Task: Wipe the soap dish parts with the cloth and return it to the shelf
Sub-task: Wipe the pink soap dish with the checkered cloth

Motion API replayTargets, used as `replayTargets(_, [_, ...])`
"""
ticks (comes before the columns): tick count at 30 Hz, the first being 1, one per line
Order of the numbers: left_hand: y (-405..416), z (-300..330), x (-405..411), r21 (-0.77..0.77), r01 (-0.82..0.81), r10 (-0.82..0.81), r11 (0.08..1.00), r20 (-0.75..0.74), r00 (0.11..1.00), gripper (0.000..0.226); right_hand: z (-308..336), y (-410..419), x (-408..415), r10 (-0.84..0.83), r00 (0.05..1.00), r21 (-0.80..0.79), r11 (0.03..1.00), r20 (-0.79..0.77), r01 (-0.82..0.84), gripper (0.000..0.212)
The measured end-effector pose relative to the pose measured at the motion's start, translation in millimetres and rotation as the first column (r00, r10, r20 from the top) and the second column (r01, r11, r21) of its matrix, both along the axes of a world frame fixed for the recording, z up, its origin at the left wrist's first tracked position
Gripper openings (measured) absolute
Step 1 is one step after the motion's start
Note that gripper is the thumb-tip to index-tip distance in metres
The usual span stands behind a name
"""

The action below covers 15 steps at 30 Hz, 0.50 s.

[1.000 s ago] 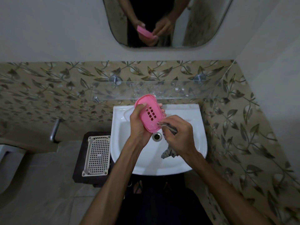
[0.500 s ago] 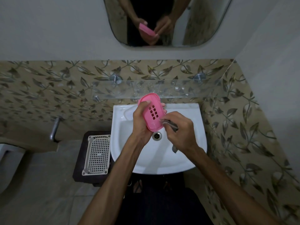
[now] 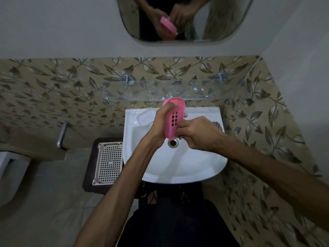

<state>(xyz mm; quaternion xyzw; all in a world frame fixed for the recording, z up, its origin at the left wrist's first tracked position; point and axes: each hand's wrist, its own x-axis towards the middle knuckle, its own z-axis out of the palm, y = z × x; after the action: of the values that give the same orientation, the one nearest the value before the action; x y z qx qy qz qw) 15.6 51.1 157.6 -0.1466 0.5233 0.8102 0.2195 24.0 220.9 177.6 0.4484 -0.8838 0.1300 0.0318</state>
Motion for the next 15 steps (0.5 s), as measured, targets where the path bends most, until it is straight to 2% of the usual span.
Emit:
replayTargets(3, [-1, -7, 2, 0.005, -0.049, 0.049, 0.999, -0.018, 0.999, 0.06, -7, -9, 11, -0.07, 0.984, -0.127, 0.988, 0.165, 0.092, 0.027])
replayTargets(5, [-4, -12, 6, 0.006, -0.079, 0.079, 0.997, -0.028, 0.996, 0.05, -7, -9, 12, -0.077, 0.968, -0.17, 0.978, 0.238, 0.12, 0.028])
replayTargets(8, [-6, -13, 6, -0.009, -0.077, 0.077, 0.997, -0.014, 0.997, 0.046, -2, -5, 0, -0.087, 0.979, -0.099, 0.989, 0.183, 0.107, 0.033])
replayTargets(10, [-4, -10, 2, -0.035, -0.084, 0.084, 0.996, -0.014, 0.996, 0.047, 0, -9, -3, -0.089, 0.985, -0.128, 0.986, 0.15, 0.109, 0.036])
replayTargets(12, [-1, -7, -1, -0.053, -0.094, 0.092, 0.994, -0.037, 0.995, 0.044, 0, -21, 2, -0.09, 0.959, -0.23, 0.961, 0.268, 0.154, 0.034])
replayTargets(14, [-1, -6, -1, -0.002, -0.122, 0.121, 0.993, -0.039, 0.992, 0.04, -3, -27, 5, -0.084, 0.912, -0.324, 0.918, 0.402, 0.228, 0.034])
replayTargets(15, [-3, -6, -1, 0.03, -0.139, 0.14, 0.99, -0.042, 0.989, 0.039, -4, -25, 3, -0.096, 0.911, -0.32, 0.917, 0.4, 0.237, 0.034])
